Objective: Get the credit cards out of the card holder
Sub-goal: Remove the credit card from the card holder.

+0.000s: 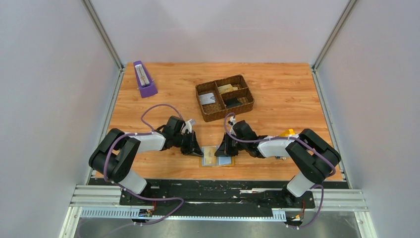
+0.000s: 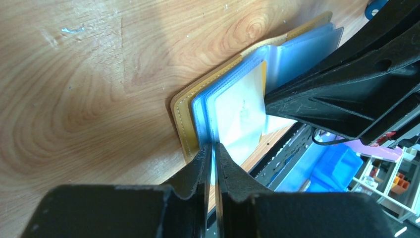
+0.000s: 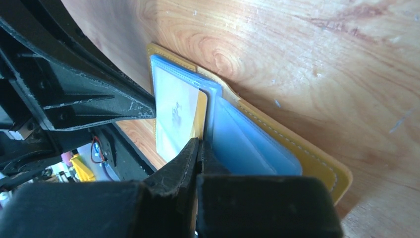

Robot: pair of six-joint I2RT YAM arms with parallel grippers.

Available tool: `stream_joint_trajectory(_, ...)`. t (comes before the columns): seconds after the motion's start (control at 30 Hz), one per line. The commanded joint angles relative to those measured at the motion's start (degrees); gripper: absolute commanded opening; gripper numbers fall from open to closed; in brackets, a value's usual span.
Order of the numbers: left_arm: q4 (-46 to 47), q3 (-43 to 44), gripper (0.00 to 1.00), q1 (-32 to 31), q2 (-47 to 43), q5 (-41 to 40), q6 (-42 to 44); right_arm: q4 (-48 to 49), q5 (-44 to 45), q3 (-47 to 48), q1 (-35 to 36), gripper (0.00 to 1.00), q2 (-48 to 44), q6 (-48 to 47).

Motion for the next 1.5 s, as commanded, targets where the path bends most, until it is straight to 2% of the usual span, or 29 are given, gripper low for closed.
stream_joint_trajectory(0.0,-2.6,-0.5,0.15,-0.3,2.4,-4.6,2.0,8.6,-5.4,-1.6,-0.8,0.0,-2.2,2.0)
stream_joint_trajectory(0.07,-2.2,-0.7,0.15,-0.3,2.5,-4.4,1.7,9.4,-6.5,-1.6,-0.9,0.01,-2.0,2.0)
stream_joint_trajectory(0.17,-1.8,-0.9,0.15,-0.3,2.5,-4.2,1.4,10.4,-7.4,-1.5,-1.0,0.12,-1.0,2.6)
stream_joint_trajectory(0.23,-1.6,-1.1,0.15,-0.4,2.4,-4.1,1.3,11.6,-7.9,-1.5,-1.0,0.15,-0.2,3.2)
stream_joint_trajectory(0.33,-1.6,-1.1,0.15,-0.4,2.3,-4.1,1.2,13.1,-8.4,-1.6,-1.1,0.14,0.8,4.0)
stream_joint_trajectory(0.5,-2.2,-1.2,0.15,-0.4,1.9,-4.4,1.4,13.0,-7.8,-2.4,-1.4,0.0,0.2,4.0)
stream_joint_trajectory(0.93,-7.0,0.1,0.16,-0.4,2.4,-8.1,3.2,8.2,-7.0,-5.2,-4.5,0.0,-4.9,0.5)
stream_joint_trajectory(1.17,-7.2,0.4,0.16,-0.4,2.4,-8.2,3.3,6.2,-9.2,-3.5,-4.8,0.0,-4.0,1.6)
stream_joint_trajectory(1.33,-6.2,-0.1,0.16,-0.4,2.7,-7.5,2.7,6.1,-8.0,-2.2,-3.7,0.11,-2.2,3.5)
stream_joint_trajectory(1.47,-5.0,-1.0,0.16,-0.4,2.8,-6.6,2.0,5.8,-6.8,-1.3,-2.7,0.13,-0.2,4.5)
